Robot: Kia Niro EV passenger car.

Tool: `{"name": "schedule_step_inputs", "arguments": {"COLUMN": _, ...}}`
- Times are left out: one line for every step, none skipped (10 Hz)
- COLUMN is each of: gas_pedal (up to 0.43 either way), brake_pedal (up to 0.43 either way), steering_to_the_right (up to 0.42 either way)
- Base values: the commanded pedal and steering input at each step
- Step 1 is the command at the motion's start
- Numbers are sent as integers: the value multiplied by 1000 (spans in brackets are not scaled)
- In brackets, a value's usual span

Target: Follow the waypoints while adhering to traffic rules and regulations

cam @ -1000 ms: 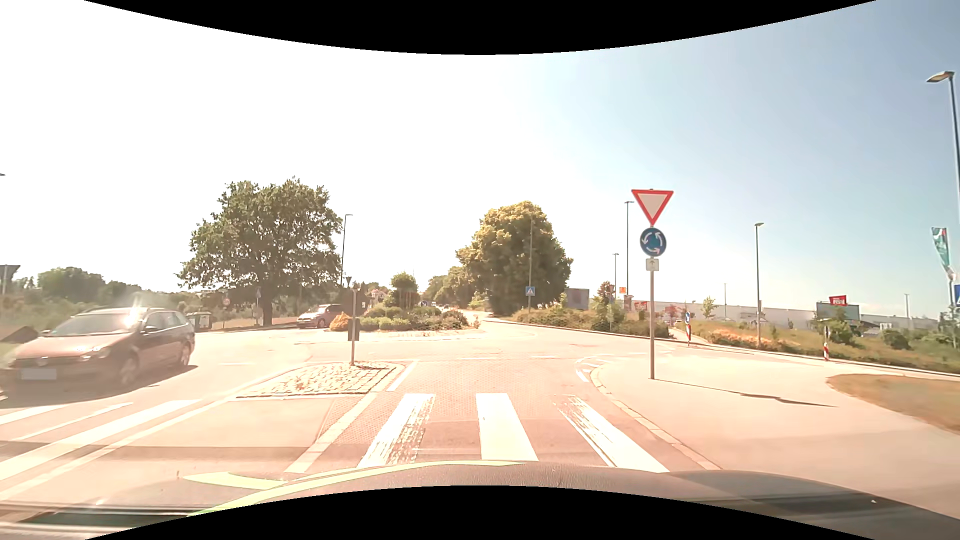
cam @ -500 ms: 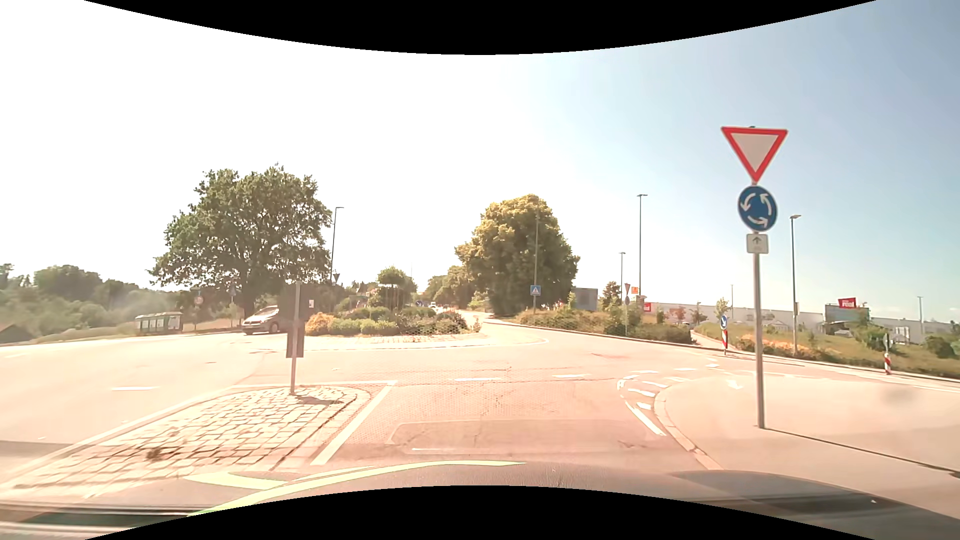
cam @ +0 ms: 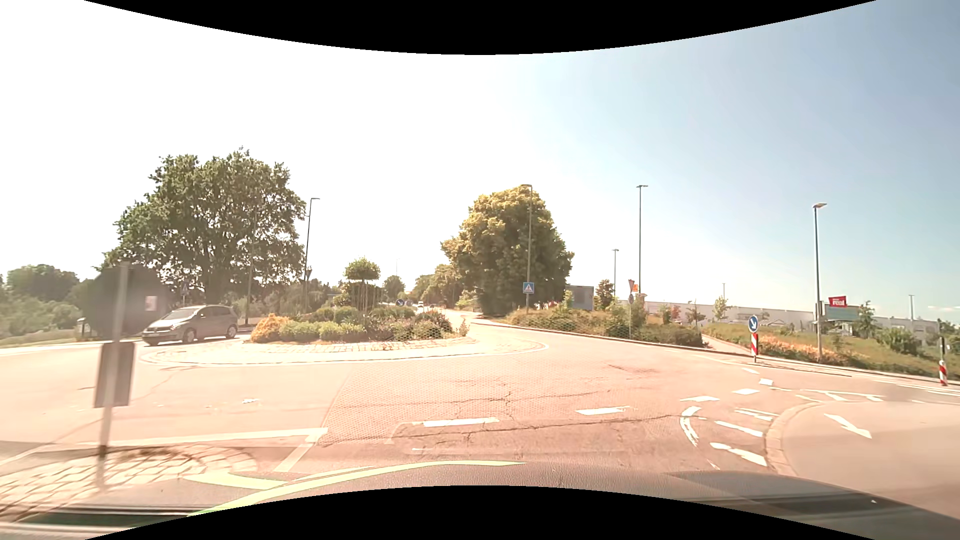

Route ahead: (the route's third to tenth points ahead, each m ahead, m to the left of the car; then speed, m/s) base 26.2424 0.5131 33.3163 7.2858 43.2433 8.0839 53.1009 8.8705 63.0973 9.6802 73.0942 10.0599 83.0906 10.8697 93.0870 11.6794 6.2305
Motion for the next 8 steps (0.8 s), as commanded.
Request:
{"name": "schedule_step_inputs", "arguments": {"gas_pedal": 0, "brake_pedal": 0, "steering_to_the_right": 80}}
{"name": "schedule_step_inputs", "arguments": {"gas_pedal": 0, "brake_pedal": 0, "steering_to_the_right": 90}}
{"name": "schedule_step_inputs", "arguments": {"gas_pedal": 0, "brake_pedal": 0, "steering_to_the_right": 108}}
{"name": "schedule_step_inputs", "arguments": {"gas_pedal": 0, "brake_pedal": 0, "steering_to_the_right": 127}}
{"name": "schedule_step_inputs", "arguments": {"gas_pedal": 0, "brake_pedal": 0, "steering_to_the_right": 149}}
{"name": "schedule_step_inputs", "arguments": {"gas_pedal": 0, "brake_pedal": 0, "steering_to_the_right": 173}}
{"name": "schedule_step_inputs", "arguments": {"gas_pedal": 0, "brake_pedal": 0, "steering_to_the_right": 185}}
{"name": "schedule_step_inputs", "arguments": {"gas_pedal": 8, "brake_pedal": 0, "steering_to_the_right": 186}}
